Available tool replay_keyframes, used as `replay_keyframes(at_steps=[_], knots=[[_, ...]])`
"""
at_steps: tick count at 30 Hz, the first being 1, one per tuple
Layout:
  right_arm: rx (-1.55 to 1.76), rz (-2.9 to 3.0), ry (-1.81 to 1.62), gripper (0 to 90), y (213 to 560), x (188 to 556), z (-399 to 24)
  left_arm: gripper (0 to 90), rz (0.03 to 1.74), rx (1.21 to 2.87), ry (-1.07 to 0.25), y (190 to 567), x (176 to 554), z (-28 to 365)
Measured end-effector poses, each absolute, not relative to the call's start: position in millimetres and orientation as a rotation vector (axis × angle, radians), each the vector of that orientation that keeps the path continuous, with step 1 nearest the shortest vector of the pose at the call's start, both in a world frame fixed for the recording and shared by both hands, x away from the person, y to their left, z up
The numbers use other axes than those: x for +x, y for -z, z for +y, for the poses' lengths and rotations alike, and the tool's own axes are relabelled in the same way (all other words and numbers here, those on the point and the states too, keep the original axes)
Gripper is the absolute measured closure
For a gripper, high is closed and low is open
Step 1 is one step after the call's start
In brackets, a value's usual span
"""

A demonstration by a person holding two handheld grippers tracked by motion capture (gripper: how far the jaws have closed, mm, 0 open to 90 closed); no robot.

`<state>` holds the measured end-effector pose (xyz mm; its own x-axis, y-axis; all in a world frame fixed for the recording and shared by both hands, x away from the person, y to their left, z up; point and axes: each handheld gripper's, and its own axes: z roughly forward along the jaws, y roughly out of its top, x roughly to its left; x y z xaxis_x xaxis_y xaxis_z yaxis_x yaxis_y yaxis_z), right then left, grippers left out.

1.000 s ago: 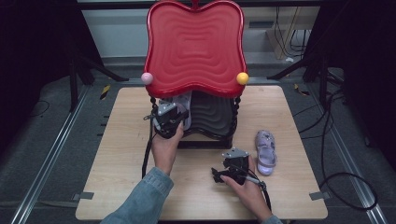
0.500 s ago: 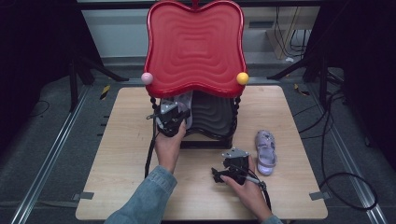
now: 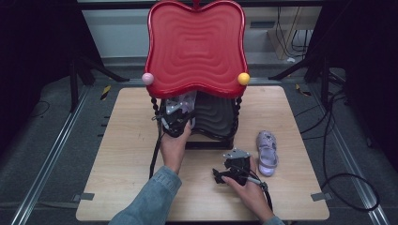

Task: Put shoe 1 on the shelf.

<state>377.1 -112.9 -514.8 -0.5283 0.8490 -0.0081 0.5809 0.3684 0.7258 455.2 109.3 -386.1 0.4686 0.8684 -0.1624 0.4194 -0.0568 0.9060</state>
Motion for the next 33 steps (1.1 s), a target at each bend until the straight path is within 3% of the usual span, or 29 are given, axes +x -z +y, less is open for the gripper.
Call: replay_keyframes(at_steps=[33], knots=[[1.245,2.254,-0.962,1.3,514.9,377.2,-113.0,71.7,1.156,1.666,-0.477,385.6,457.9,99.8]])
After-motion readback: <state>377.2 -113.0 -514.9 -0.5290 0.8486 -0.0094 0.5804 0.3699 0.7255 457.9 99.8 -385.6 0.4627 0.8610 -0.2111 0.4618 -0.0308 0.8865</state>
